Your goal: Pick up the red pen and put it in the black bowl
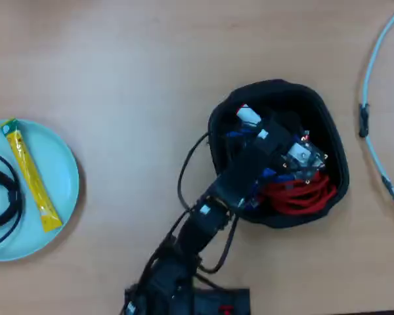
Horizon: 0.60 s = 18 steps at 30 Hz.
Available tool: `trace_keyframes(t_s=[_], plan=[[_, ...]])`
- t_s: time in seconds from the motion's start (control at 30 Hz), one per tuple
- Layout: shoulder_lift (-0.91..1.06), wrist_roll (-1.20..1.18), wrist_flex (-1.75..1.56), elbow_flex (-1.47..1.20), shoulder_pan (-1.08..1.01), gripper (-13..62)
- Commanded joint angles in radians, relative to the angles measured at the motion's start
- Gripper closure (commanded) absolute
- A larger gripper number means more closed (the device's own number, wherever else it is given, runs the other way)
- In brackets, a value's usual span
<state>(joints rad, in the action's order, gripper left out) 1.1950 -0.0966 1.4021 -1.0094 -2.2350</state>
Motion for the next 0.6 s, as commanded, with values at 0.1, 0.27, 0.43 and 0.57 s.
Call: trace_keyframes(t_s=[0.1,0.27,0.43,0.57], plan=[[0.268,0.020,0.184,0.126,0.018,-4.1],[0.436,0.021,0.183,-0.048,0.084,-4.3],[0.729,0.025,0.046,-0.339,0.172,-4.6],[0.916,0.028,-0.101,-0.606,0.264,-4.5]])
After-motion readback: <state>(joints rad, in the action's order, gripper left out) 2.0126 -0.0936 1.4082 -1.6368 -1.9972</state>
